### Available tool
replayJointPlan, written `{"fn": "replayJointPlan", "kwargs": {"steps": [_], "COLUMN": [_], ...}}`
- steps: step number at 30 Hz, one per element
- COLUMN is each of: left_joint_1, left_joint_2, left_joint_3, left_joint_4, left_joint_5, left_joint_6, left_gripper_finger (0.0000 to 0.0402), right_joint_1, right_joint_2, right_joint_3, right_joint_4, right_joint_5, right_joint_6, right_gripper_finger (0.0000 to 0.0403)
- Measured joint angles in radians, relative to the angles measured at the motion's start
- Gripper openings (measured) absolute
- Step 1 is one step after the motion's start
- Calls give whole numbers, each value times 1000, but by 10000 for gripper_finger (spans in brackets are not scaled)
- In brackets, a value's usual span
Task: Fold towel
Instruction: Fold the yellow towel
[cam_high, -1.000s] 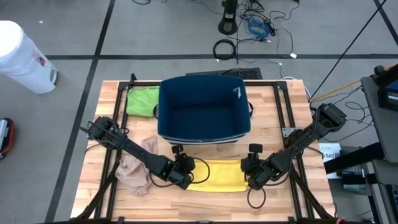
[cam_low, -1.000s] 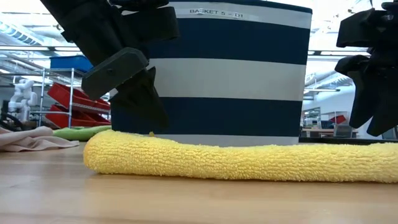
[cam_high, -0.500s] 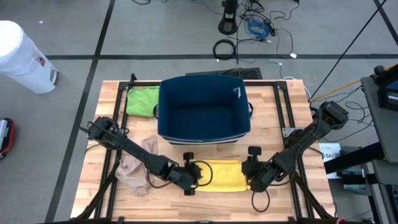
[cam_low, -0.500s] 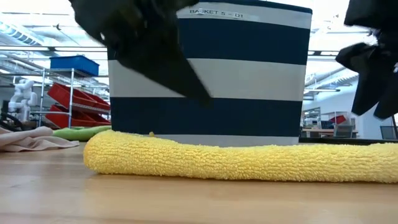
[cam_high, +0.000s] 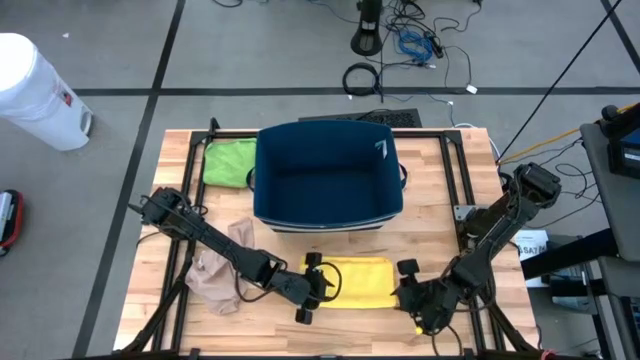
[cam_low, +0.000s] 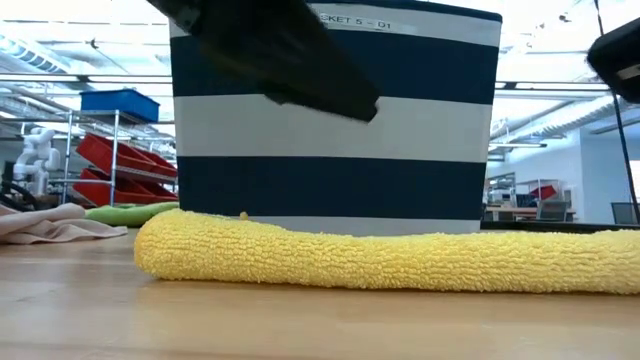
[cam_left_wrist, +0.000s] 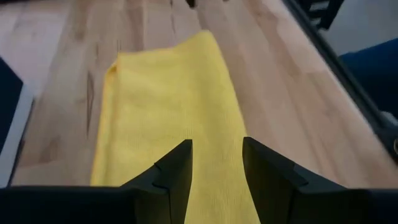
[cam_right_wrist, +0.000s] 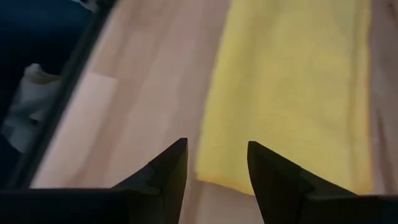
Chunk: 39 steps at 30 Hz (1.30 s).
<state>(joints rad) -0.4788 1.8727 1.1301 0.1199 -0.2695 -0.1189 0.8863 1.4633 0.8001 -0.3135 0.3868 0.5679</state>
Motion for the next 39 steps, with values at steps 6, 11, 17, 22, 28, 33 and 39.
{"fn": "replayJointPlan", "kwargs": {"steps": [6, 11, 17, 22, 28, 33, 39], "left_joint_1": [40, 74, 97, 109, 113, 117, 118], "left_joint_2": [48, 103, 116, 117, 131, 156, 176], "left_joint_3": [0, 0, 0, 0, 0, -1, 0], "left_joint_4": [90, 173, 196, 193, 191, 189, 211], "left_joint_5": [5, 27, 74, 104, 123, 131, 135], "left_joint_6": [25, 46, 73, 72, 72, 65, 52], "left_gripper_finger": [147, 147, 147, 147, 147, 147, 147], "right_joint_1": [42, 59, 58, 56, 56, 50, 44], "right_joint_2": [9, 64, 141, 200, 255, 283, 292], "right_joint_3": [0, 0, 0, 0, 0, 1, 3], "right_joint_4": [34, 66, 62, 61, 95, 108, 106], "right_joint_5": [17, 56, 105, 141, 137, 138, 139], "right_joint_6": [46, 62, 95, 121, 131, 141, 149], "right_gripper_finger": [155, 155, 155, 149, 137, 131, 90]}}
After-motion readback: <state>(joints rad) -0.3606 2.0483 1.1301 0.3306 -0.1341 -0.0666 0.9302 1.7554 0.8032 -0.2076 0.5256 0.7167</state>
